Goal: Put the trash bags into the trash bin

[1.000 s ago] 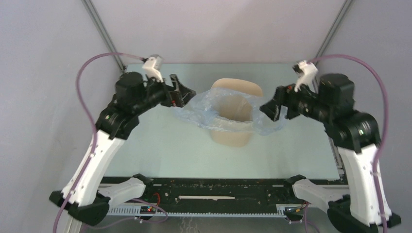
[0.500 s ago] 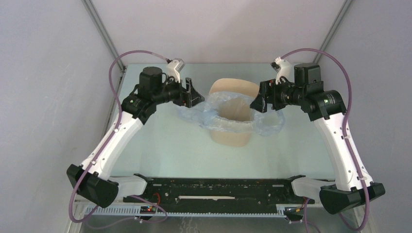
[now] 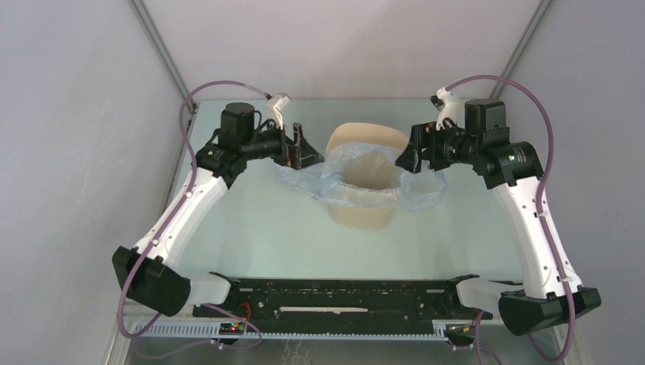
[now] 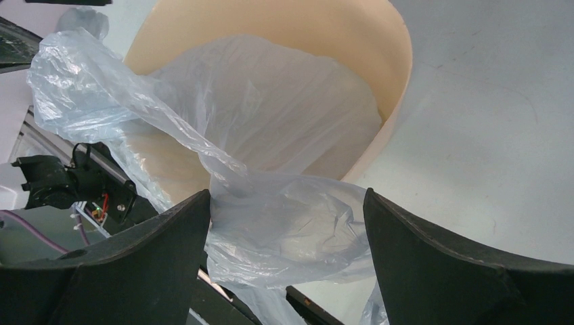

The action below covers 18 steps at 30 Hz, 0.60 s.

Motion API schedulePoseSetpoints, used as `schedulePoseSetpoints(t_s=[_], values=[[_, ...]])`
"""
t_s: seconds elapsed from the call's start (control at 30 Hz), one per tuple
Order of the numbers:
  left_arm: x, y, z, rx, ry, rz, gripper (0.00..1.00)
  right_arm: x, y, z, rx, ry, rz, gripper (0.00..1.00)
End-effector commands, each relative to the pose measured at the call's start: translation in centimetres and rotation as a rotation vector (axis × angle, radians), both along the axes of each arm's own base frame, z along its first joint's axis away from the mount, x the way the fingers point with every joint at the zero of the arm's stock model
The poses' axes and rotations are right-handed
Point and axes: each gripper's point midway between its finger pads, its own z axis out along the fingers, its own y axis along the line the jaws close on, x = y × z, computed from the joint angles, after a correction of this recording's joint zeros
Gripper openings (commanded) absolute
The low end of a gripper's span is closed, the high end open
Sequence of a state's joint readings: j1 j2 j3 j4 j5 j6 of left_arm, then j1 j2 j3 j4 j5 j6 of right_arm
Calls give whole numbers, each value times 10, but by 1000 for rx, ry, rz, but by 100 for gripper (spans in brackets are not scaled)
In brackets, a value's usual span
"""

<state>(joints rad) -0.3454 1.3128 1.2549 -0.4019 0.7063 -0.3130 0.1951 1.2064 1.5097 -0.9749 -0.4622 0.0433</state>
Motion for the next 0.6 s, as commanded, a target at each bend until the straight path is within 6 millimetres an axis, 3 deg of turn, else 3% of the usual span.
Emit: schedulePoseSetpoints(t_s=[0.0, 0.13, 0.27, 0.33, 0.57], values=[[-17, -9, 10, -163, 42, -110, 98, 1, 4, 13, 118, 3, 20, 91], [-25, -8, 5, -179, 66, -145, 77, 6, -3, 23, 206, 18, -19, 86], [-25, -7, -1, -178, 95, -127, 49, 6, 1, 14, 245, 60, -16, 71], [-21, -6, 0, -170, 91, -102, 34, 9, -2, 9, 239, 73, -52, 65], [7, 2, 15, -139, 28, 39, 3, 24, -9, 6, 241, 69, -142, 45]])
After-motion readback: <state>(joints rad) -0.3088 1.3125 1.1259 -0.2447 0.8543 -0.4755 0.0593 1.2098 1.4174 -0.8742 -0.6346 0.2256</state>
